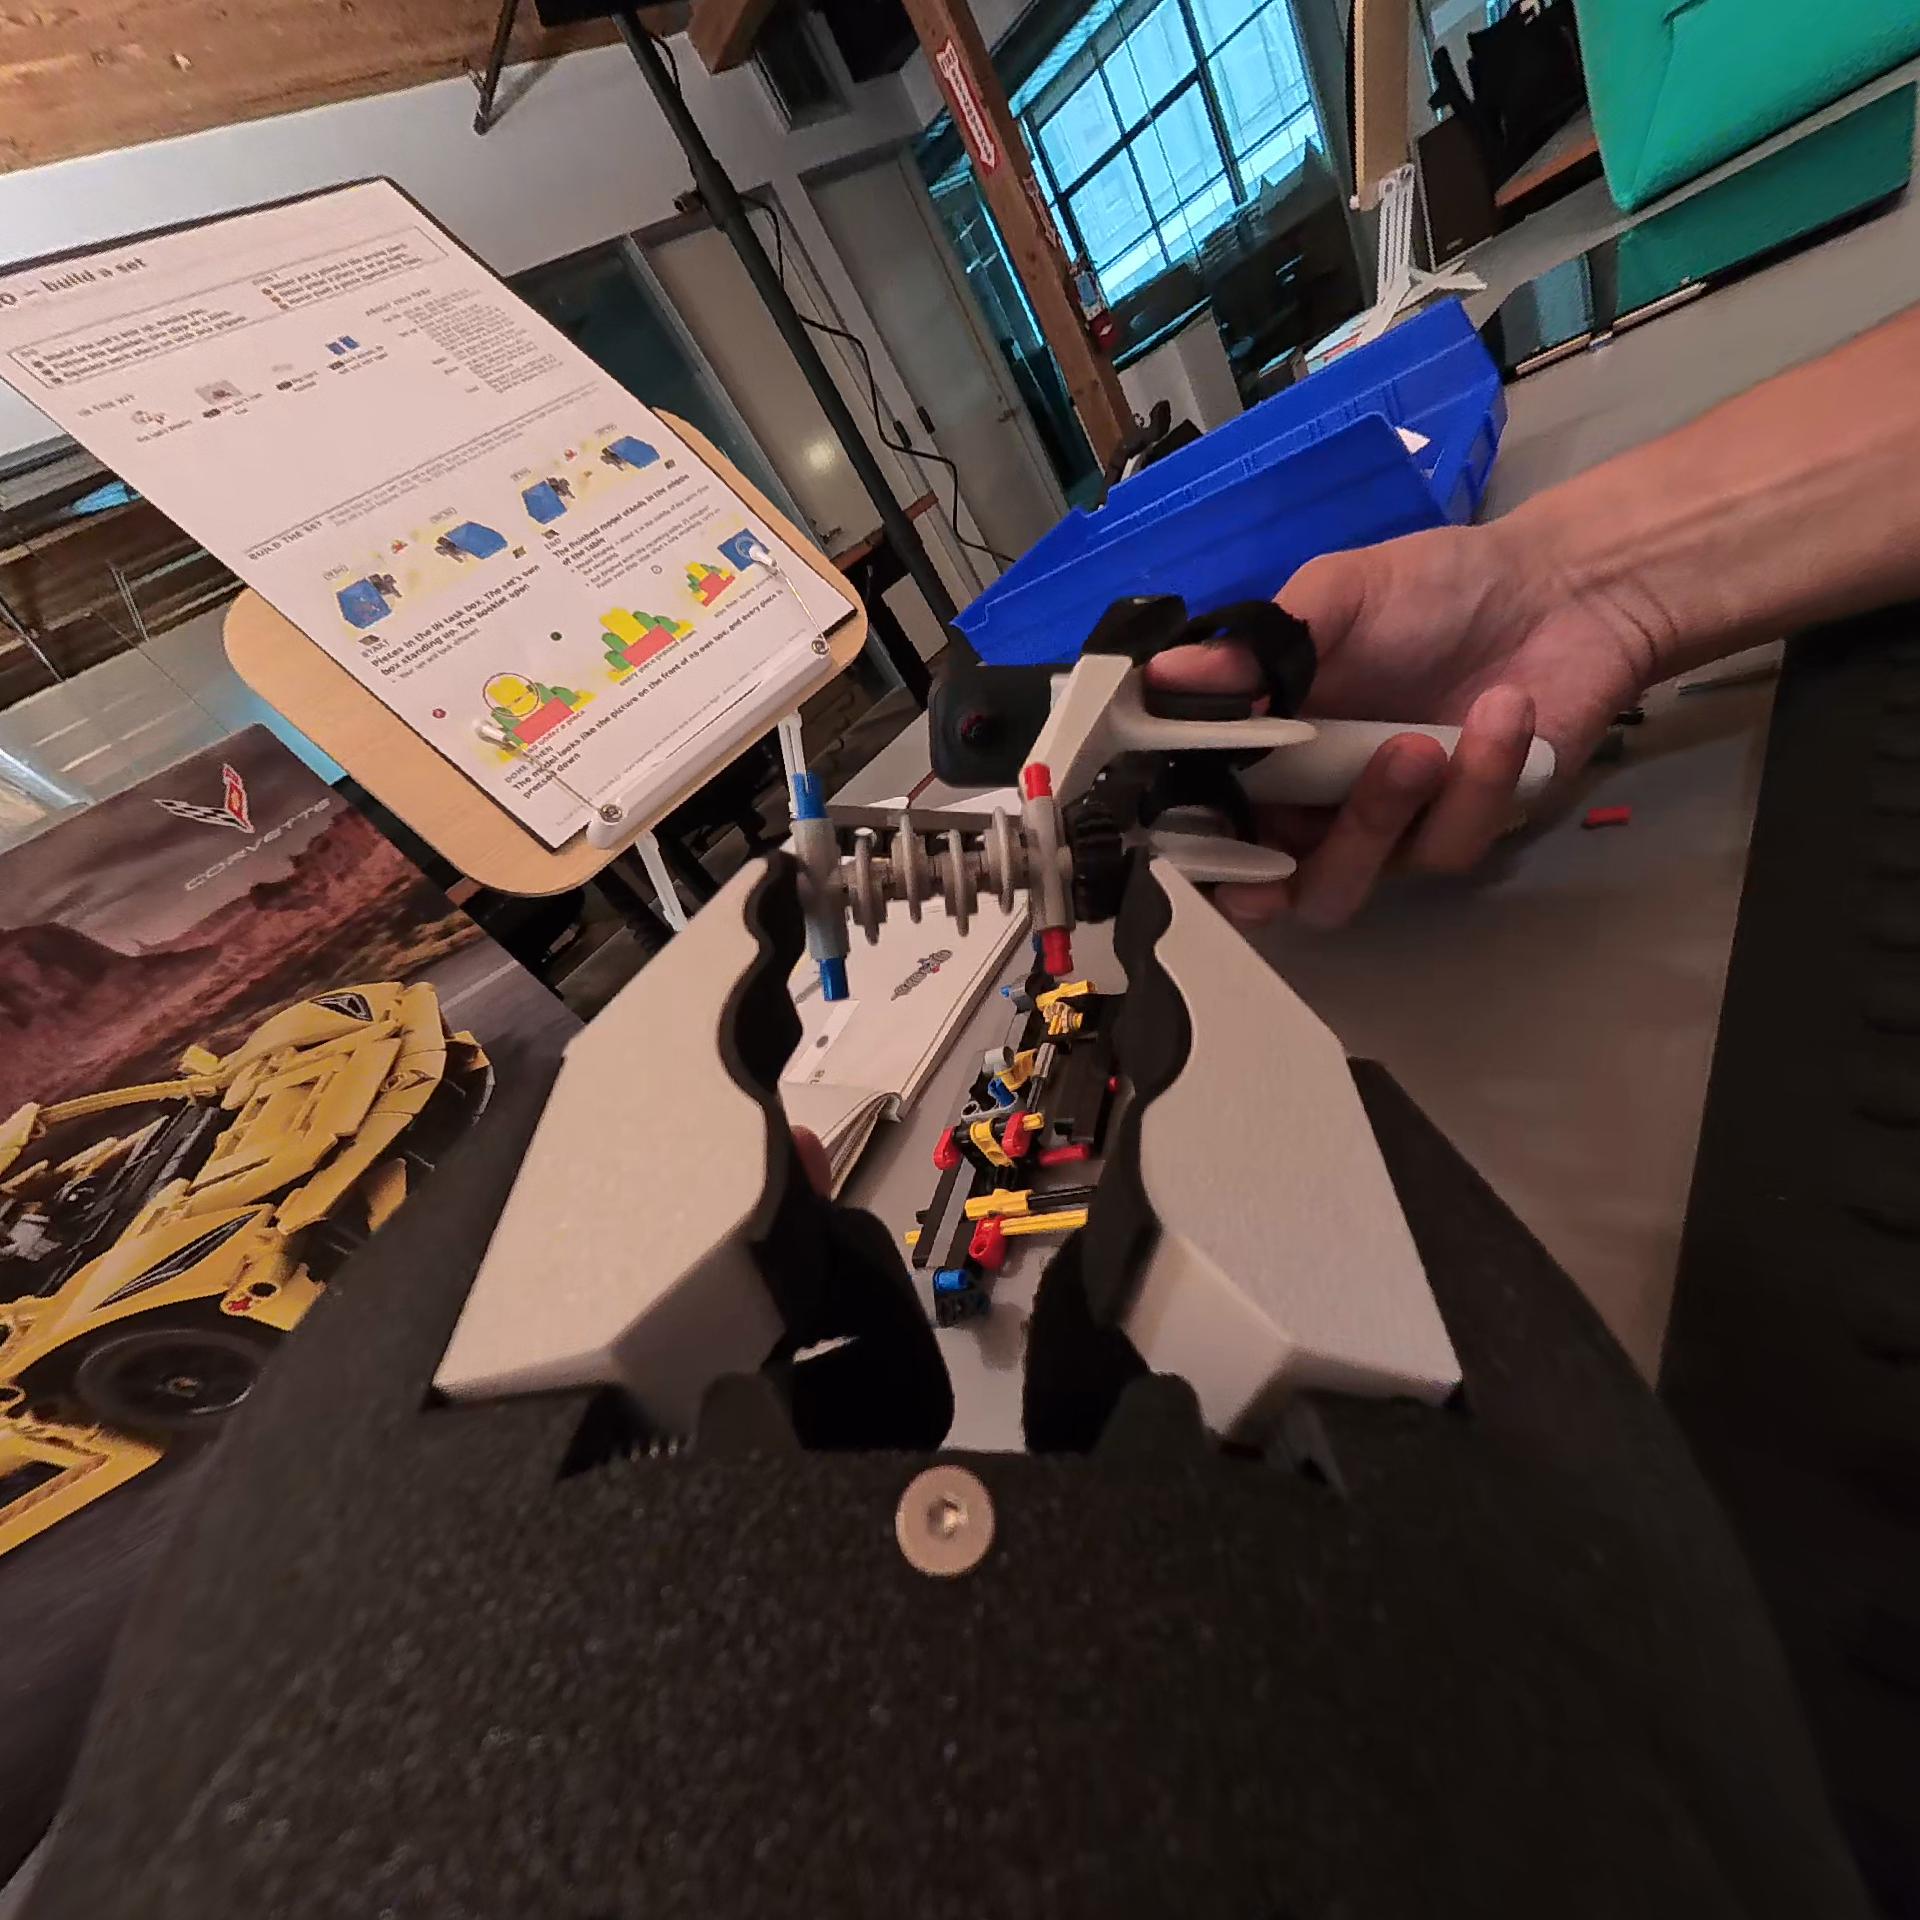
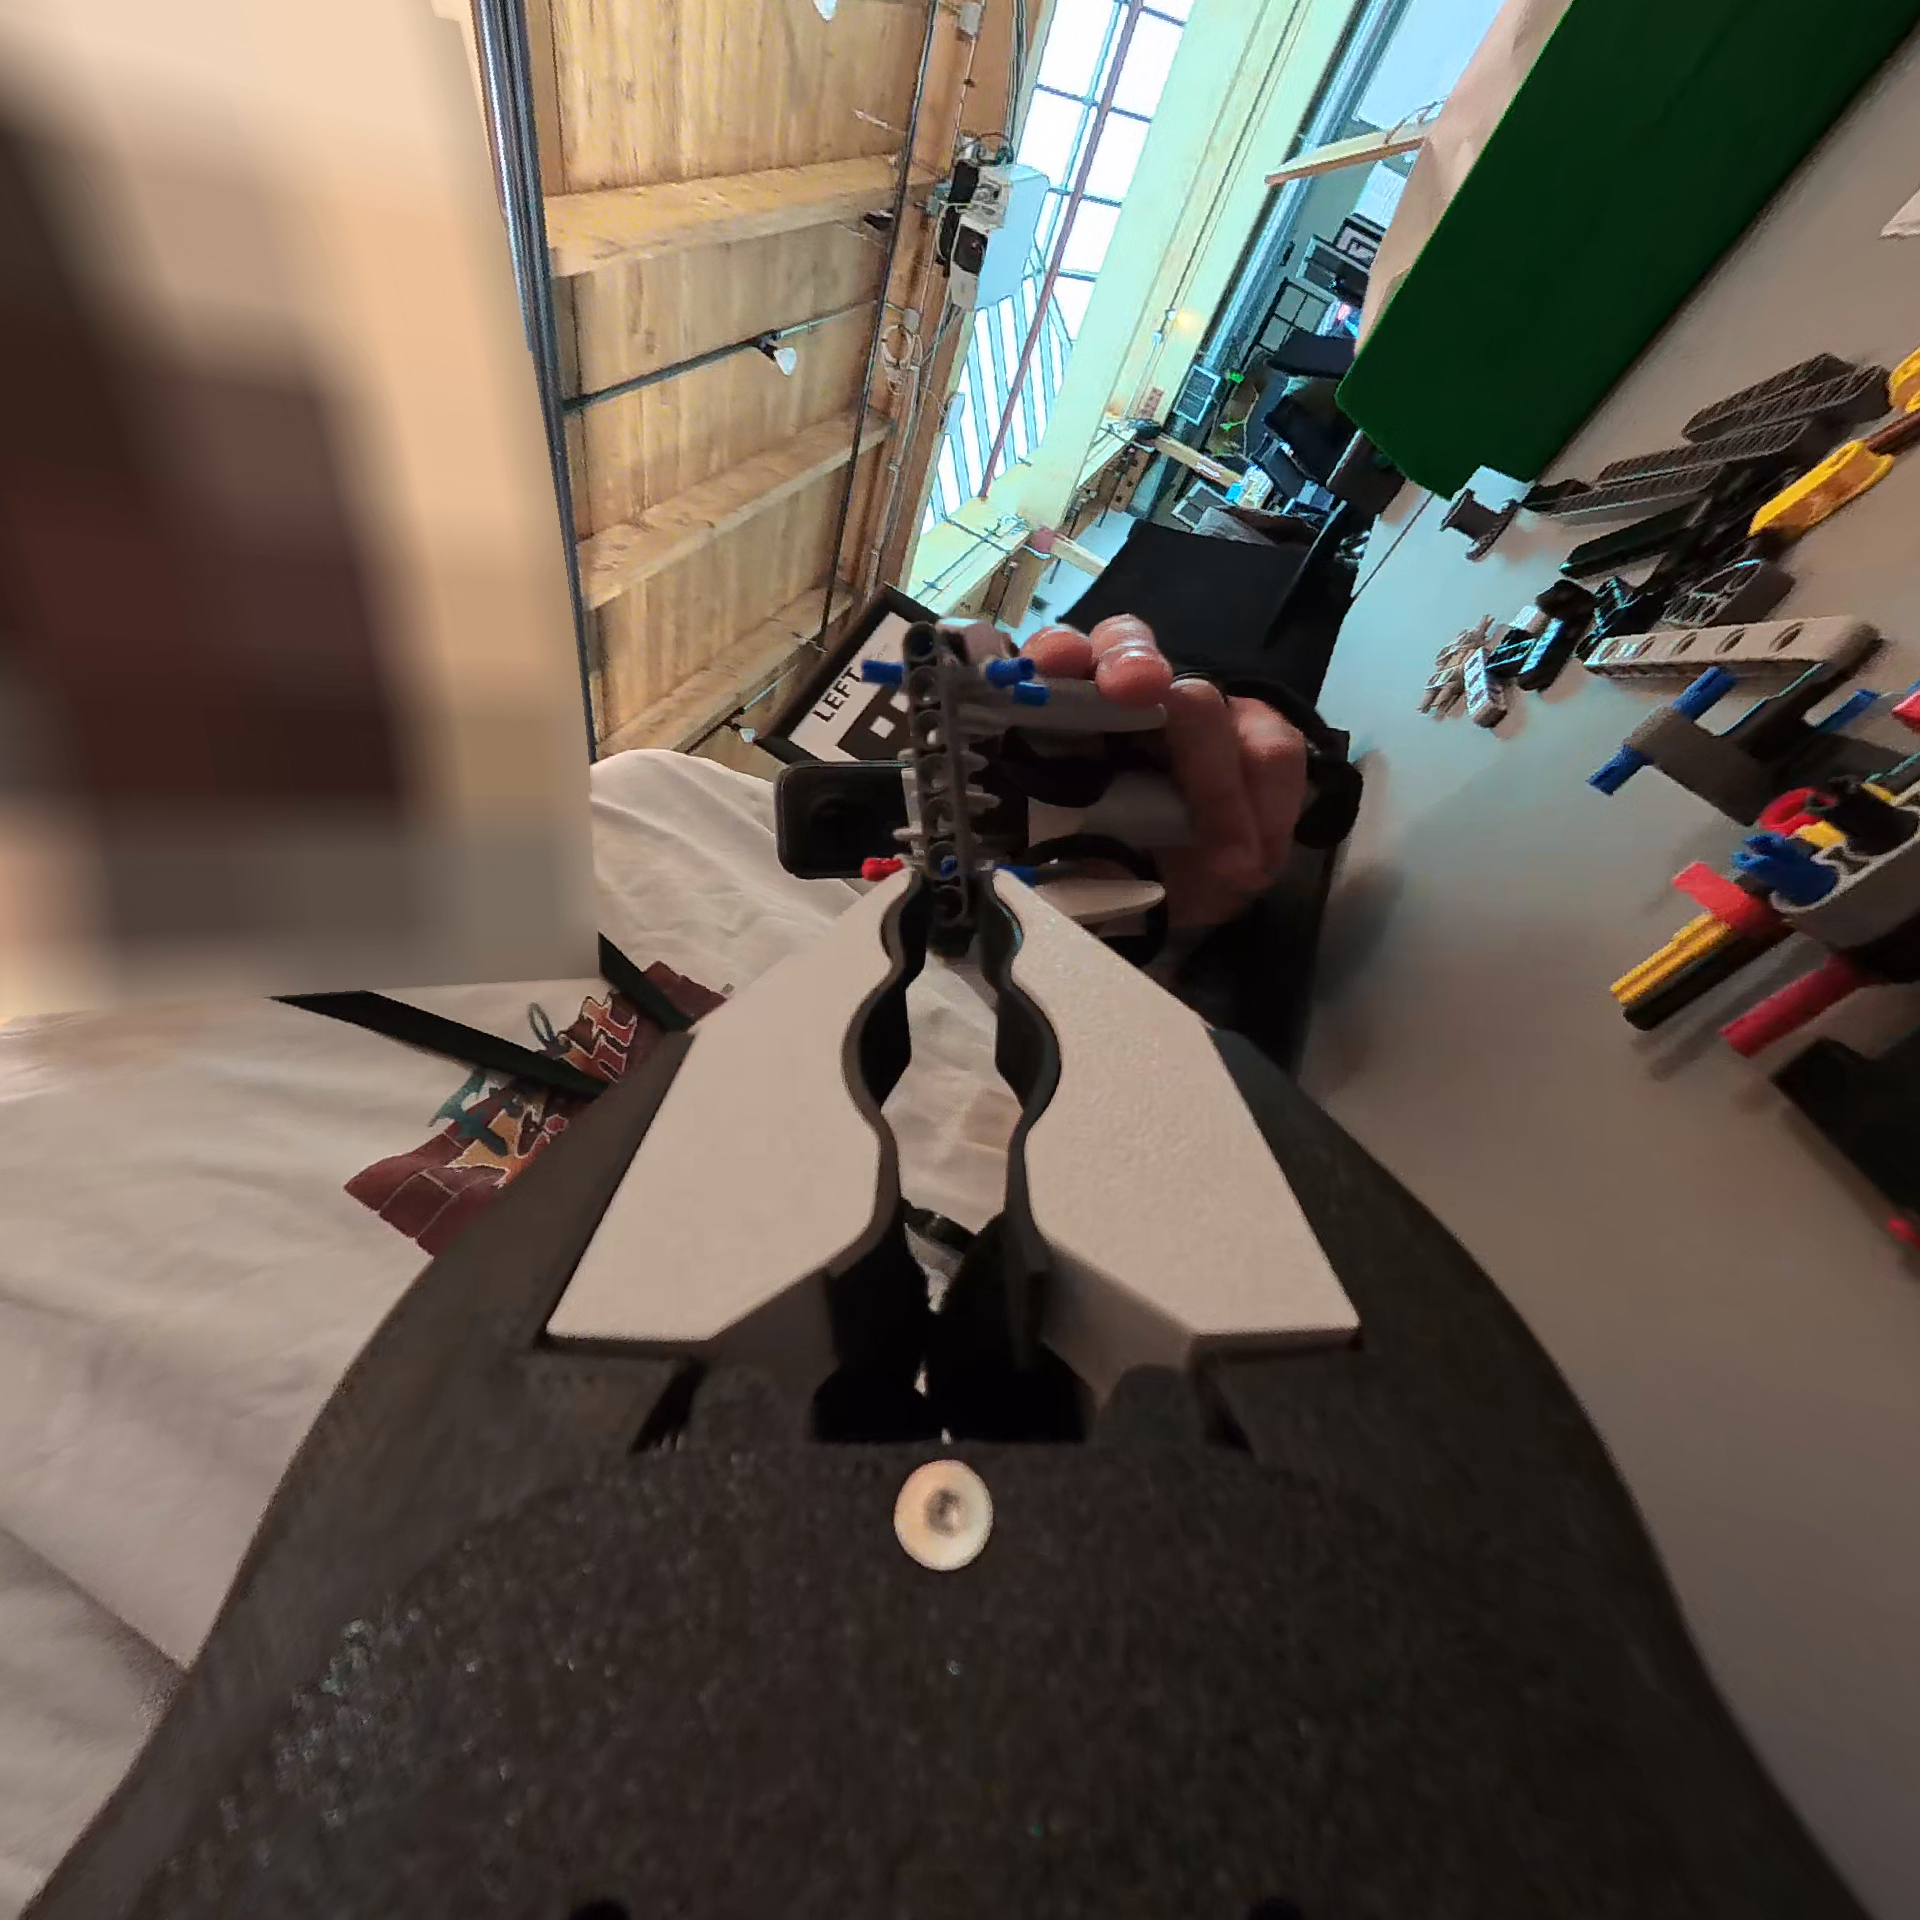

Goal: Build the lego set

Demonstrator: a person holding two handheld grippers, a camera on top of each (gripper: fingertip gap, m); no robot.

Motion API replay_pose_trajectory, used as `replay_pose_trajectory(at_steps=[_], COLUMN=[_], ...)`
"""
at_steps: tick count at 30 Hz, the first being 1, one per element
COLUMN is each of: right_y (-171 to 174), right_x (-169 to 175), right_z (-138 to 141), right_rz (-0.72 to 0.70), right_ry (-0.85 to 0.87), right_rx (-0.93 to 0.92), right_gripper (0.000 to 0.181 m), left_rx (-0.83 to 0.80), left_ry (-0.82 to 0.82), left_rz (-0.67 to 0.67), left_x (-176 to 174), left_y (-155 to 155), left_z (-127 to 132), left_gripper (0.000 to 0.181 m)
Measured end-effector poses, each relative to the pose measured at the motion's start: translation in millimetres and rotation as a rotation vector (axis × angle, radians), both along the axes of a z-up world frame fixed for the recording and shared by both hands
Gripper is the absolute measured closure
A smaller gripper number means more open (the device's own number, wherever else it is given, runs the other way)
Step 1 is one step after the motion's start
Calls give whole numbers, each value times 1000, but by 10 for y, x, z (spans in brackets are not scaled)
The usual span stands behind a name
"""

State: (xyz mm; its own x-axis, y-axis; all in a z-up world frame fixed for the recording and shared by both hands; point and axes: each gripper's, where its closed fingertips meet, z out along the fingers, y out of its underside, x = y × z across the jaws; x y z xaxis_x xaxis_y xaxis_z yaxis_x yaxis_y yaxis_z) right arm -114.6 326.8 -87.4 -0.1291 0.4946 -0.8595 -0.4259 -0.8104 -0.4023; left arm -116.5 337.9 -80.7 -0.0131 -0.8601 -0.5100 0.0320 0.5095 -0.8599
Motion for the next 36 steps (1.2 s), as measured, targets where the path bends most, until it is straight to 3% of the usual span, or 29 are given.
replay_pose_trajectory(at_steps=[3,8,11,20,27,30,36], right_y=[21,94,76,21,52,-41,-90], right_x=[14,74,107,-11,-23,-113,-77], right_z=[-20,-87,10,29,-3,4,75], right_rz=[-2,-106,-110,15,58,125,164], right_ry=[1,-182,-235,-246,-210,-220,-147], right_rx=[-13,58,122,135,141,164,109], right_gripper=[174,163,160,169,156,169,174], left_rx=[5,21,24,54,68,68,90], left_ry=[-3,-1,-5,-33,-35,-36,-44], left_rz=[-1,2,-12,-24,-32,-36,-34], left_x=[2,-5,-13,-37,-41,-41,-52], left_y=[1,-2,-23,-61,-84,-90,-91], left_z=[4,-9,-7,35,30,31,31], left_gripper=[122,122,122,122,122,122,122])
